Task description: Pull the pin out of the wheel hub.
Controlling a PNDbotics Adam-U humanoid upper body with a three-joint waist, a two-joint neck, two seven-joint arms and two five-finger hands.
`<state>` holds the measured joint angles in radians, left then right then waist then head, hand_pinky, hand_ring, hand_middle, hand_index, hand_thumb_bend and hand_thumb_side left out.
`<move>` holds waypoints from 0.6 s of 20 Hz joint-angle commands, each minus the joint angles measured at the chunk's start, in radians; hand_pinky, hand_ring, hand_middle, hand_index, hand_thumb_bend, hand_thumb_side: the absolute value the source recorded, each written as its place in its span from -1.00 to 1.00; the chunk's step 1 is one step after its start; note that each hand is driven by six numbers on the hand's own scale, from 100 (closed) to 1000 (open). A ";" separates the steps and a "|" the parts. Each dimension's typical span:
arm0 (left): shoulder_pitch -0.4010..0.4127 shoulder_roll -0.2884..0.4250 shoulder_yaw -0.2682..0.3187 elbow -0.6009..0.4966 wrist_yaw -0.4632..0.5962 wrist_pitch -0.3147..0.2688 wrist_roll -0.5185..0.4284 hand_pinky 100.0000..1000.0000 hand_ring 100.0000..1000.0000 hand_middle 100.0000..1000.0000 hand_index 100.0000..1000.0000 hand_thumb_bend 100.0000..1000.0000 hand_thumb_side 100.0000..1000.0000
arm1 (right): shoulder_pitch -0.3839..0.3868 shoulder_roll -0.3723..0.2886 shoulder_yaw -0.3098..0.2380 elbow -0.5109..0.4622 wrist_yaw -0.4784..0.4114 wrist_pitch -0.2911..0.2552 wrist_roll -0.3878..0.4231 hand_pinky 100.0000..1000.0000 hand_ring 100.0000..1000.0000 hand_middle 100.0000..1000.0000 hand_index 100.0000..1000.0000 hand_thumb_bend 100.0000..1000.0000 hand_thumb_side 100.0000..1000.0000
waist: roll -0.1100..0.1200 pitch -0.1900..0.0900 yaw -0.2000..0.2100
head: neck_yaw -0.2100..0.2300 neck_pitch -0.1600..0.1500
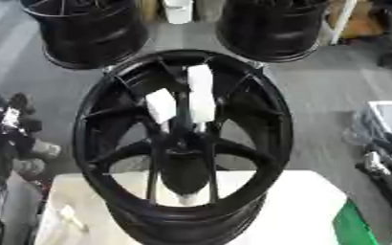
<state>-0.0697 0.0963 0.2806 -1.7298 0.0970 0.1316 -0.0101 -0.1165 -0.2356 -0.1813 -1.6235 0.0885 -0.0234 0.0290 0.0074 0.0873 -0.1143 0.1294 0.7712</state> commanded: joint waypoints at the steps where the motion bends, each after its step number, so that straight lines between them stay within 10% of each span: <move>1: -0.002 0.015 -0.003 -0.022 0.003 0.001 -0.006 0.23 -0.03 0.06 0.35 0.05 -0.04 | -0.074 -0.123 -0.015 0.003 0.013 -0.027 -0.009 0.30 0.06 0.73 0.96 -1.00 -0.19 | -0.005 -0.014 0.004 | -0.006 -0.001; 12: 0.009 0.020 -0.014 -0.016 -0.001 0.002 -0.020 0.23 -0.03 0.07 0.35 0.05 -0.03 | -0.456 -0.423 0.171 0.083 -0.052 -0.221 0.273 0.38 0.23 0.77 0.96 -1.00 -0.43 | -0.015 -0.023 0.023 | -0.048 -0.005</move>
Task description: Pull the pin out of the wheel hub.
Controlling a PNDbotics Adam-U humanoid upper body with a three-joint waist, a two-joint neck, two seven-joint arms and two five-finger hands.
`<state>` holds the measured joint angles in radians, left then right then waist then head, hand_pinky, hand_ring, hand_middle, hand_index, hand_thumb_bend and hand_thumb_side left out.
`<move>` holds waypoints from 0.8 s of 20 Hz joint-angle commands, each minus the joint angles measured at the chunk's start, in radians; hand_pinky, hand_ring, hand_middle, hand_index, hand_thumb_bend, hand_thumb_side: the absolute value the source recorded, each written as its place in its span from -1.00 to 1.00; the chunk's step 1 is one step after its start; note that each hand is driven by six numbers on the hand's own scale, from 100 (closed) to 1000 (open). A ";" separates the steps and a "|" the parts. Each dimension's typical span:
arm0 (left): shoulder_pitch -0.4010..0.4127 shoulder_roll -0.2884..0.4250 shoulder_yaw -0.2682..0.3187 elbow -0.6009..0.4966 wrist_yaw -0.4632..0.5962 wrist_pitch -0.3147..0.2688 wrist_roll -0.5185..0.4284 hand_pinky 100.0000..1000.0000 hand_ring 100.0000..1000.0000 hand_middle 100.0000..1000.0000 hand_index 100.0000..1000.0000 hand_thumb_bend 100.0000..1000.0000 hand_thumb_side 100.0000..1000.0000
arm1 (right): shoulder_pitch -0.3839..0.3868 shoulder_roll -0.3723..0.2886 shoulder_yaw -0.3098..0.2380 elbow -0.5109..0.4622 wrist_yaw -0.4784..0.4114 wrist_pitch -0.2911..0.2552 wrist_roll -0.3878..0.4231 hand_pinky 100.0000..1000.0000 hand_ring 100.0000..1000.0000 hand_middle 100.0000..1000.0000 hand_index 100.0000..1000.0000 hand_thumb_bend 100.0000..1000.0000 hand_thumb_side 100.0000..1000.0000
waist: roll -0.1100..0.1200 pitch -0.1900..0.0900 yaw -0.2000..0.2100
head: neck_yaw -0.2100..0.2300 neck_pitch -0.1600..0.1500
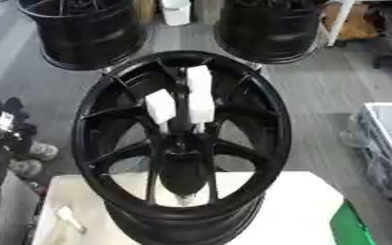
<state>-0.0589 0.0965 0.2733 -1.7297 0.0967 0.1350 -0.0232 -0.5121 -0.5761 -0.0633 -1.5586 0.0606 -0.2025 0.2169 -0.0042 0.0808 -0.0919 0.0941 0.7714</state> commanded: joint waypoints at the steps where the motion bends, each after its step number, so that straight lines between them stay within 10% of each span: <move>1: -0.001 0.021 -0.009 -0.015 -0.002 0.000 -0.009 0.23 -0.03 0.07 0.35 0.05 -0.03 | -0.105 -0.098 0.089 0.034 -0.032 -0.062 0.138 0.40 0.28 0.79 0.97 -1.00 -0.45 | -0.005 -0.017 0.003 | -0.018 -0.006; 9: 0.000 0.027 -0.017 -0.014 -0.005 -0.001 -0.021 0.24 -0.02 0.07 0.35 0.05 -0.02 | -0.392 -0.060 0.304 0.231 -0.001 -0.152 0.515 0.47 0.48 0.90 1.00 -1.00 -0.07 | -0.013 -0.014 0.019 | -0.048 -0.023; 16: -0.010 0.027 -0.024 -0.015 -0.007 0.000 -0.030 0.24 -0.02 0.07 0.35 0.05 -0.02 | -0.523 0.045 0.368 0.415 0.133 -0.239 0.680 0.55 0.69 0.97 1.00 -1.00 0.16 | -0.015 0.003 0.048 | -0.082 -0.045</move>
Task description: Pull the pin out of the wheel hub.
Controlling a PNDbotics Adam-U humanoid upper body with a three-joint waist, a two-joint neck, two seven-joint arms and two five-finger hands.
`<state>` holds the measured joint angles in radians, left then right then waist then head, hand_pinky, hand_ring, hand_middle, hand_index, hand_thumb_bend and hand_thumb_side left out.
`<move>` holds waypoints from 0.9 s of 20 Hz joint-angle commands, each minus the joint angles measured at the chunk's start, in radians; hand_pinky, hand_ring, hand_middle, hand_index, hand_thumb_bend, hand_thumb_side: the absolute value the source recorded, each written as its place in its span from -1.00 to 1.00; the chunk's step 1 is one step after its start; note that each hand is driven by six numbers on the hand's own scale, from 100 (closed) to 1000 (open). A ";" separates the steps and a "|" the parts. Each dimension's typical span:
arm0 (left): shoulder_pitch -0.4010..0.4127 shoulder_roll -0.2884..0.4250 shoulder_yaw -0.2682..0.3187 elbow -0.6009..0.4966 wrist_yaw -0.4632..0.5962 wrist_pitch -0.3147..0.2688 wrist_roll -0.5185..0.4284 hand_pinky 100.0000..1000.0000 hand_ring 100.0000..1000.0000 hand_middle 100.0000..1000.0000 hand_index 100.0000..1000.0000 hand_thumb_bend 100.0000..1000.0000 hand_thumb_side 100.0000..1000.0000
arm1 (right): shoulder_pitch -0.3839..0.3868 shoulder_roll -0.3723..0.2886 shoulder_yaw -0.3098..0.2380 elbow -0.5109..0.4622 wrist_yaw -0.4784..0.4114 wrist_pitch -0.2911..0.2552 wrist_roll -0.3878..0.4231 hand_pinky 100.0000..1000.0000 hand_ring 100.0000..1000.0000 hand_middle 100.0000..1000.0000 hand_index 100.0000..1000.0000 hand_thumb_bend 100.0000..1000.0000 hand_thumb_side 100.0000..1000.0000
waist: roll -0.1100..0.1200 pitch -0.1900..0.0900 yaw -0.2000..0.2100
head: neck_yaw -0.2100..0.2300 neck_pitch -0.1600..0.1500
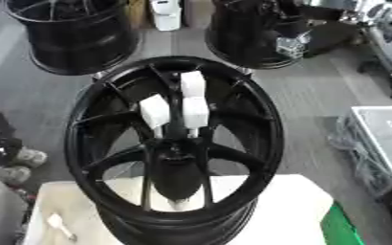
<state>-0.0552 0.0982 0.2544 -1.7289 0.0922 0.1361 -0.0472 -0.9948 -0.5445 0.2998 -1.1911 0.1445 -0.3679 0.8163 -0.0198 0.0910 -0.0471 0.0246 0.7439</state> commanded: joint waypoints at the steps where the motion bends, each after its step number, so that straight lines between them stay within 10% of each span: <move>1: -0.016 0.025 -0.006 -0.016 -0.002 -0.002 -0.007 0.24 -0.02 0.07 0.35 0.05 -0.02 | -0.052 0.027 0.006 0.071 0.077 -0.087 0.086 0.56 0.72 0.98 1.00 -1.00 0.17 | 0.000 -0.005 0.009 | -0.019 -0.021; 18: -0.038 0.026 -0.012 -0.020 -0.003 -0.002 -0.015 0.24 -0.03 0.07 0.35 0.05 -0.02 | -0.122 0.110 0.027 0.216 0.279 -0.259 0.091 0.59 0.76 0.91 0.97 -1.00 0.11 | -0.006 0.029 0.059 | -0.080 -0.060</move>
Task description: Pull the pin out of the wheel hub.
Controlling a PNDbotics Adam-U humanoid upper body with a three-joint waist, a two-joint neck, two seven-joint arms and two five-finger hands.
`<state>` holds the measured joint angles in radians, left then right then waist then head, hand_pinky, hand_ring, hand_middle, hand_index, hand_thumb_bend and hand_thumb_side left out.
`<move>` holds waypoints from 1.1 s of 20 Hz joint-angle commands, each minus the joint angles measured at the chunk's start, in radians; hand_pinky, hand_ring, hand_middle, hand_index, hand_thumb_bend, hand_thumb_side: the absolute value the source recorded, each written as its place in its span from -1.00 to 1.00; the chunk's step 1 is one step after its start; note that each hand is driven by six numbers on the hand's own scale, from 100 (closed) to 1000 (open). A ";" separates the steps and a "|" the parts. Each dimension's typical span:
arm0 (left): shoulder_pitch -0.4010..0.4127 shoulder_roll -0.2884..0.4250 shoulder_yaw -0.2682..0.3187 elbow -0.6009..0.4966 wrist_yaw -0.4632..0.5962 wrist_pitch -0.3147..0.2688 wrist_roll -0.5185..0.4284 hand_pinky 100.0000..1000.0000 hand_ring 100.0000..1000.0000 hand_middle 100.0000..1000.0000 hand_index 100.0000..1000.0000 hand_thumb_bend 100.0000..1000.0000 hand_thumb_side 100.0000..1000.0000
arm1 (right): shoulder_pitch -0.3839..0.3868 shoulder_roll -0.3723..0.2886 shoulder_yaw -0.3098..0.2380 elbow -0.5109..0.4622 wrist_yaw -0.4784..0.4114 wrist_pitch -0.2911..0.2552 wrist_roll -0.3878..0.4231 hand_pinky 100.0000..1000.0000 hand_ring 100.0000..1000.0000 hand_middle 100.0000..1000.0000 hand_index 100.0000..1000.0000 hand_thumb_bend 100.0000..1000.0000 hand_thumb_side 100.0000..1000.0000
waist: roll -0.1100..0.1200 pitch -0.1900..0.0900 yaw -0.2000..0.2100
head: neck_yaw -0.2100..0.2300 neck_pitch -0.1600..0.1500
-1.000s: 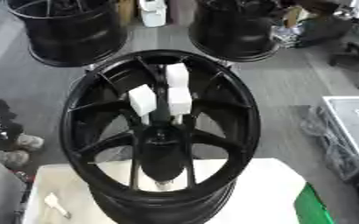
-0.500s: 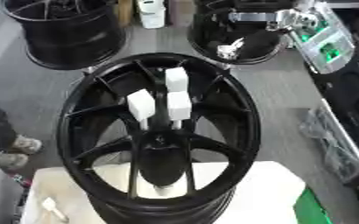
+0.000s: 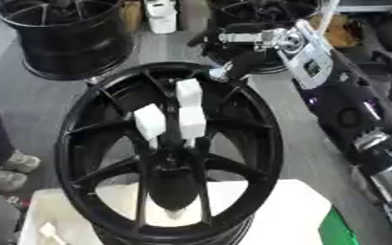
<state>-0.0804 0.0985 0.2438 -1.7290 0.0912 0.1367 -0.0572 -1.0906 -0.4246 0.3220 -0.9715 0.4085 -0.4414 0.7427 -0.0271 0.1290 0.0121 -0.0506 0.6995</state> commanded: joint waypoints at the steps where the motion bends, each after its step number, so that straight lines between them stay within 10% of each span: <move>1: -0.013 0.026 -0.001 -0.020 -0.002 -0.002 -0.005 0.24 -0.03 0.07 0.35 0.05 -0.02 | -0.027 -0.009 0.011 -0.002 0.022 -0.195 0.164 0.60 0.76 0.90 0.96 -1.00 0.14 | 0.001 -0.008 0.000 | -0.006 -0.016; 22: -0.016 0.025 0.002 -0.021 -0.003 -0.001 -0.005 0.24 -0.03 0.07 0.35 0.06 -0.02 | -0.023 -0.009 0.038 0.026 0.100 -0.284 0.164 0.59 0.66 0.64 0.91 -1.00 0.20 | -0.004 -0.008 0.003 | -0.016 -0.027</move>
<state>-0.0866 0.1057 0.2436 -1.7291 0.0879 0.1367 -0.0614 -1.0906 -0.4094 0.3697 -0.9260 0.5243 -0.5013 0.6829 -0.0327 0.1318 0.0145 -0.0635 0.6891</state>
